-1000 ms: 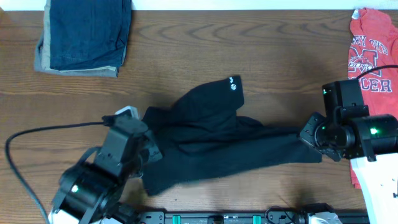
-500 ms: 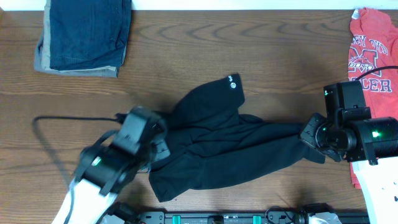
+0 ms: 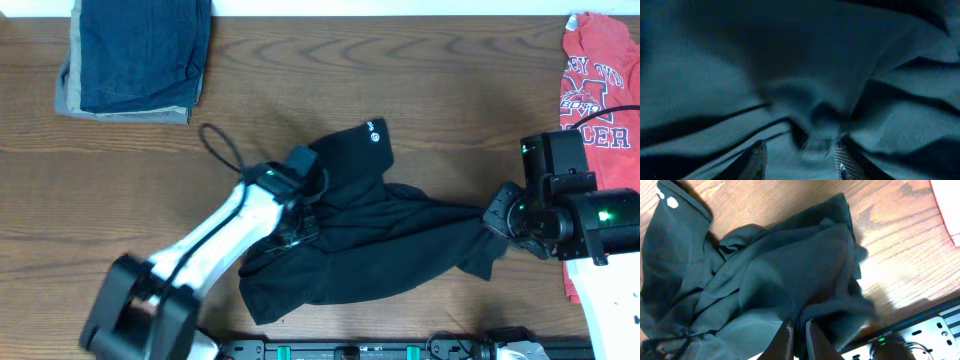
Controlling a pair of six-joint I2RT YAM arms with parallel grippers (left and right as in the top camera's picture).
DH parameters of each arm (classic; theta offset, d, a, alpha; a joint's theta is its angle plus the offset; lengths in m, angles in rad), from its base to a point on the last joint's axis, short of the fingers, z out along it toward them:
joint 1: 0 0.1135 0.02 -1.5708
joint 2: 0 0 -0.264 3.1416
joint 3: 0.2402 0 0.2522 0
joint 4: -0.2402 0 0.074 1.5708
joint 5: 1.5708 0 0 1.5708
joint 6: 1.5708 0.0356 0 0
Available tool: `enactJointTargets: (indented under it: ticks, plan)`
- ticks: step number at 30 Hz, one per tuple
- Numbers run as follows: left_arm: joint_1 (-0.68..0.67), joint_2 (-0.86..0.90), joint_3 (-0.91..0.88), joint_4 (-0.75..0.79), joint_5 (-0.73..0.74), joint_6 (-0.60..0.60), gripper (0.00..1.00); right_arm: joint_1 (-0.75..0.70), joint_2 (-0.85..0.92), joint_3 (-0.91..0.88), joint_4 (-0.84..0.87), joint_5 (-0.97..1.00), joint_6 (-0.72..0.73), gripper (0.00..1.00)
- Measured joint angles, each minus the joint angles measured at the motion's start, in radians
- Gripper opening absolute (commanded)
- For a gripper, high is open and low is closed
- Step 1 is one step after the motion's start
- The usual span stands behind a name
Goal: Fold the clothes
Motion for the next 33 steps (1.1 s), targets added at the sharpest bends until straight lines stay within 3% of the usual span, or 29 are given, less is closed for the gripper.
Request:
enactJointTargets:
  ticks: [8,20,33]
  plan:
    - [-0.012,0.085,0.0,0.078,0.038,-0.027,0.46,0.0,0.0,0.0,0.0,0.012,-0.013,0.08]
    - [-0.012,0.085,0.0,0.034,-0.005,-0.039,0.31,0.0,0.0,0.0,0.0,0.016,-0.02,0.09]
    - [-0.012,0.085,0.0,0.016,-0.027,-0.038,0.29,0.0,0.0,0.0,0.0,0.025,-0.02,0.1]
